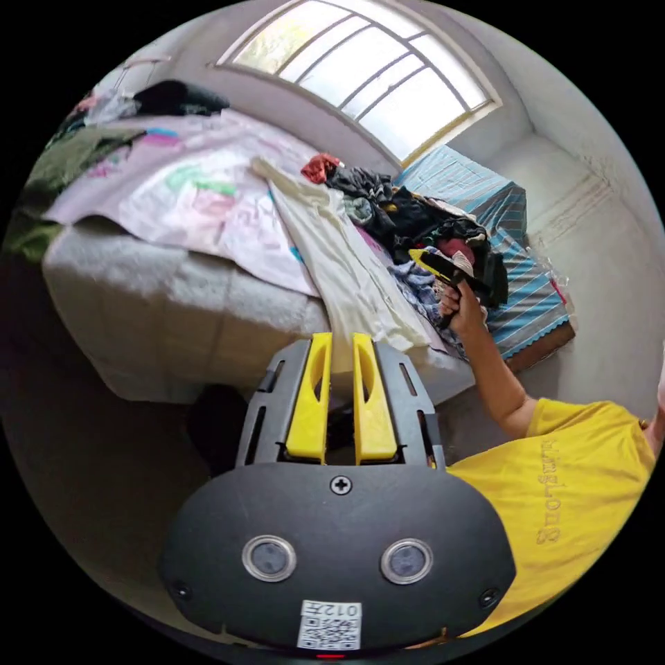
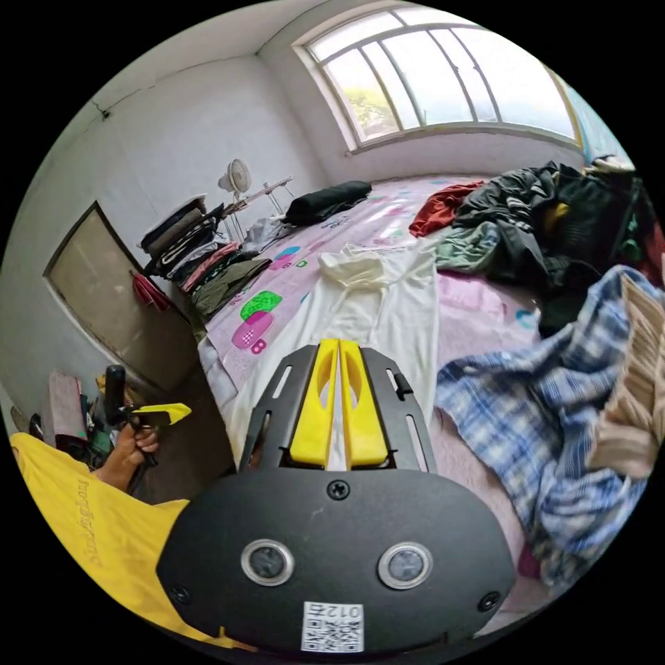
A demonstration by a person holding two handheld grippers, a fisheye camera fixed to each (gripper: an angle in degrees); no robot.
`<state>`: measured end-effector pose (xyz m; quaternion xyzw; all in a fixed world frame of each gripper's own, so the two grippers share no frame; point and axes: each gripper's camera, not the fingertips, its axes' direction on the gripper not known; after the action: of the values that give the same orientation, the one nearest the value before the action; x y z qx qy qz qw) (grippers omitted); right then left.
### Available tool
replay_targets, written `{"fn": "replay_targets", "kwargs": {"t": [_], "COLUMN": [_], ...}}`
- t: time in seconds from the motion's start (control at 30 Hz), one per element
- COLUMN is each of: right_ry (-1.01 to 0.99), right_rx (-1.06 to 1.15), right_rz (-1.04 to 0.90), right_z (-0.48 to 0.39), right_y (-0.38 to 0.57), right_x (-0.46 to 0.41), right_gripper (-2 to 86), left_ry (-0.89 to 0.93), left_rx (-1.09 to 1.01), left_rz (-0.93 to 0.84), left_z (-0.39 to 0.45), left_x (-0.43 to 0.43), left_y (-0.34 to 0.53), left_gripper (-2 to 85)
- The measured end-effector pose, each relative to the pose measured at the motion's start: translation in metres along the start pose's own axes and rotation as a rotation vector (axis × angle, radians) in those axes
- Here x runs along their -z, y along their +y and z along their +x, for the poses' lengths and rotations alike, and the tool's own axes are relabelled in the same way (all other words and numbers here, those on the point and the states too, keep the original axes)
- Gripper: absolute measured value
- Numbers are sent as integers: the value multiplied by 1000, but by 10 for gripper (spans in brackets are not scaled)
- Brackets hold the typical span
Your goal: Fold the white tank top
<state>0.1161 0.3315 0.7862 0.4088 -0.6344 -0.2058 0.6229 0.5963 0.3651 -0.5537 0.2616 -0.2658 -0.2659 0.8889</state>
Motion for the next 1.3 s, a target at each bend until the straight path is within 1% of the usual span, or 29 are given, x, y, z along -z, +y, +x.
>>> {"fn": "replay_targets", "kwargs": {"t": [0.1, 0.17, 0.27, 0.33, 0.37, 0.4, 0.43, 0.5, 0.57, 0.67, 0.77, 0.8, 0.83, 0.9, 0.97, 1.0, 1.07, 1.1, 1.17, 1.3], "right_ry": [-5, -8, 20, 46, 76, 89, 107, 129, 140, 112, 64, 60, 49, 9, -21, -18, -3, 2, 77, 130], "right_rx": [44, 54, 63, 82, 81, 86, 108, 135, 169, 185, 217, 224, 226, 219, 235, 247, 304, 324, 401, 417], "right_rz": [-28, -53, -74, -103, -124, -131, -152, -189, -248, -342, -357, -358, -360, -381, -380, -378, -361, -361, -326, -281], "right_z": [0, 5, 12, 17, 21, 22, 25, 30, 39, 54, 62, 63, 66, 70, 70, 68, 61, 59, 49, 44], "right_y": [-49, -89, -138, -166, -185, -194, -210, -233, -258, -280, -294, -295, -298, -301, -303, -304, -305, -305, -306, -322], "right_x": [-45, -81, -124, -151, -168, -176, -193, -218, -252, -293, -317, -321, -328, -340, -349, -350, -354, -355, -357, -356], "right_gripper": [10, 10, 12, 13, 15, 16, 18, 24, 32, 46, 61, 63, 66, 68, 66, 63, 43, 35, 18, 7], "left_ry": [12, 39, 72, 85, 84, 69, 79, 115, 162, 166, 55, -13, 38, 131, 108, 73, 66, 86, 109, 88], "left_rx": [-70, -89, -53, 34, 49, 107, 184, 253, 313, 293, 209, 268, 356, 318, 325, 340, 372, 390, 413, 406], "left_rz": [90, 105, 164, 280, 310, 354, 375, 417, 447, 504, 484, 469, 443, 480, 513, 534, 559, 560, 548, 519], "left_z": [7, 1, -21, -49, -57, -76, -98, -130, -158, -183, -195, -207, -224, -234, -238, -240, -248, -255, -263, -265], "left_x": [17, 8, -24, -54, -63, -81, -99, -125, -149, -179, -206, -216, -223, -226, -224, -223, -228, -234, -245, -266], "left_y": [-22, -53, -124, -180, -194, -217, -236, -253, -257, -246, -227, -219, -216, -213, -206, -197, -184, -177, -169, -158], "left_gripper": [12, 9, 6, 5, 4, 4, 3, 4, 4, 4, 4, 4, 4, 4, 4, 4, 4, 4, 4, 5]}}
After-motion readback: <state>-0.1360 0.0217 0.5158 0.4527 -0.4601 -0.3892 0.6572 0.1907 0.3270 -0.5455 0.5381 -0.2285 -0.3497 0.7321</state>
